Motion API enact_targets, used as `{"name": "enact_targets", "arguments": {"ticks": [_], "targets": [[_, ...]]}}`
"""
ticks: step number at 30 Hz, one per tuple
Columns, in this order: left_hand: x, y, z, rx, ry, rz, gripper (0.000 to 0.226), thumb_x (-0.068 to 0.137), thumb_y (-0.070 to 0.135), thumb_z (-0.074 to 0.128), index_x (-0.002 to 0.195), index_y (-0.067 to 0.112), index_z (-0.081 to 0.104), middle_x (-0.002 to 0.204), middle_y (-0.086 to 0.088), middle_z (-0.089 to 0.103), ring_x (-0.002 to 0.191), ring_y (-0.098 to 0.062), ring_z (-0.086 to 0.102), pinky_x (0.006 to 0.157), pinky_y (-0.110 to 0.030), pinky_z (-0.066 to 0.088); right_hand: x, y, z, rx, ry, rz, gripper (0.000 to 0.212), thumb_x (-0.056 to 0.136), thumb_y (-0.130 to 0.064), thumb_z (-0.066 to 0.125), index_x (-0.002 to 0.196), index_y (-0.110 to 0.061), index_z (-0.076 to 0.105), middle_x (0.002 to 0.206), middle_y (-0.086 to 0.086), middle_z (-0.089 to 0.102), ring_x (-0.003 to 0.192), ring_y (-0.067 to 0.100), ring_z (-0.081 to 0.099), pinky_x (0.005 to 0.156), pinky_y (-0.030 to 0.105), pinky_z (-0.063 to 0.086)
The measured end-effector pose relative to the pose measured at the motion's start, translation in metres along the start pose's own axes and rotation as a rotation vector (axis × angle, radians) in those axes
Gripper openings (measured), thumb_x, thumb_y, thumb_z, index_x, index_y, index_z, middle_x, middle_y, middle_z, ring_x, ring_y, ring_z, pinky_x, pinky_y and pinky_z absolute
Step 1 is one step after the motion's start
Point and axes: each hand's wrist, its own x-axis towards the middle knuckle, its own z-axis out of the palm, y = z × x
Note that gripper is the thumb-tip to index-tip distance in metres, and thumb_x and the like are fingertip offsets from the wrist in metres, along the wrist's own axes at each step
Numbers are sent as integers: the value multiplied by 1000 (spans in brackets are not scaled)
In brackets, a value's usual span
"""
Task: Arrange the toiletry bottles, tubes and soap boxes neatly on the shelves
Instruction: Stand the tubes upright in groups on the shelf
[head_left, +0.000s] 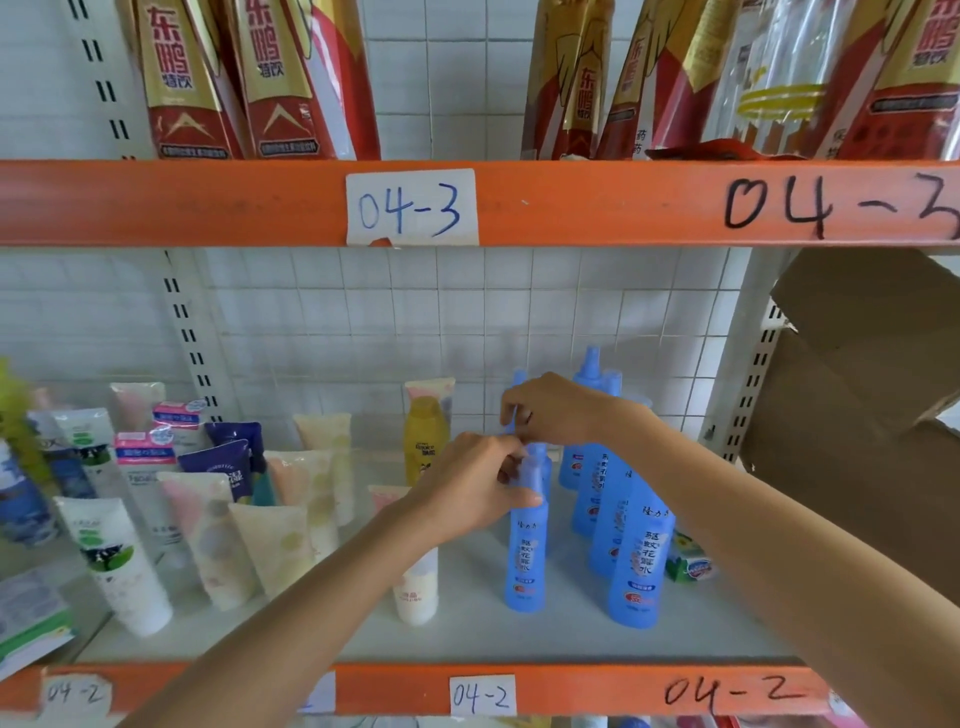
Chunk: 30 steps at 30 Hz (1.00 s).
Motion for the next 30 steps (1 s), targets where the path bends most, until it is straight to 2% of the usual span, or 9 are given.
{"name": "enact_targets", "arguments": {"ticks": [4,9,14,17,19,21,22,26,30], "targets": [[-16,-10,-19,117,83,-38,30,81,33,68,105,14,66,107,1,68,100,-12,62,84,-23,46,14,-12,-4,-36,48,-57,32,89,-26,56,118,-13,56,118,5,59,107,22,54,86,29,42],[-42,-31,-43,265,155,-124,31,80,38,67,104,18,68,110,4,67,101,-16,62,87,-31,48,53,-29,0,-98,28,-99,43,89,-28,57,129,-13,49,129,11,51,114,28,51,92,36,42],[-62,-47,-57,295,184,-223,32,83,31,66,110,14,66,112,2,66,99,-14,62,85,-28,48,88,-48,9,-179,-66,-122,51,88,-26,57,133,-6,41,133,15,49,119,30,48,95,36,41],[-71,-57,-59,324,204,-245,28,85,27,63,109,14,66,110,0,68,96,-12,62,81,-22,45,95,-59,16,-259,-143,-144,47,89,-28,55,127,-3,42,123,14,52,110,30,51,83,33,41],[-75,-58,-57,331,214,-239,27,86,27,62,109,14,67,108,1,69,93,-12,63,80,-20,43,94,-64,19,-293,-190,-147,37,89,-30,56,114,-4,49,101,9,53,83,22,54,72,31,39],[-77,-58,-56,341,215,-232,27,87,28,59,109,14,67,108,1,69,93,-12,62,80,-20,42,95,-66,24,-252,-240,-134,25,85,-29,62,94,-8,51,80,4,53,59,16,54,67,33,48],[-78,-58,-56,343,224,-231,27,87,28,59,110,14,67,109,0,68,95,-12,62,80,-19,41,95,-66,27,-211,-247,-122,26,83,-27,65,93,-7,51,74,3,54,54,16,56,67,34,53],[-82,-58,-58,352,330,-229,27,87,26,60,110,15,66,109,2,66,99,-13,60,82,-18,38,87,-67,21,-124,-154,-123,26,80,-21,66,94,-1,57,74,9,61,54,22,62,65,35,55],[-98,-54,-71,318,483,-258,18,84,20,64,100,14,68,99,3,65,89,-12,60,80,-25,47,68,-72,2,-134,44,-164,19,81,-25,59,83,-10,47,85,10,52,73,26,56,61,34,45]]}}
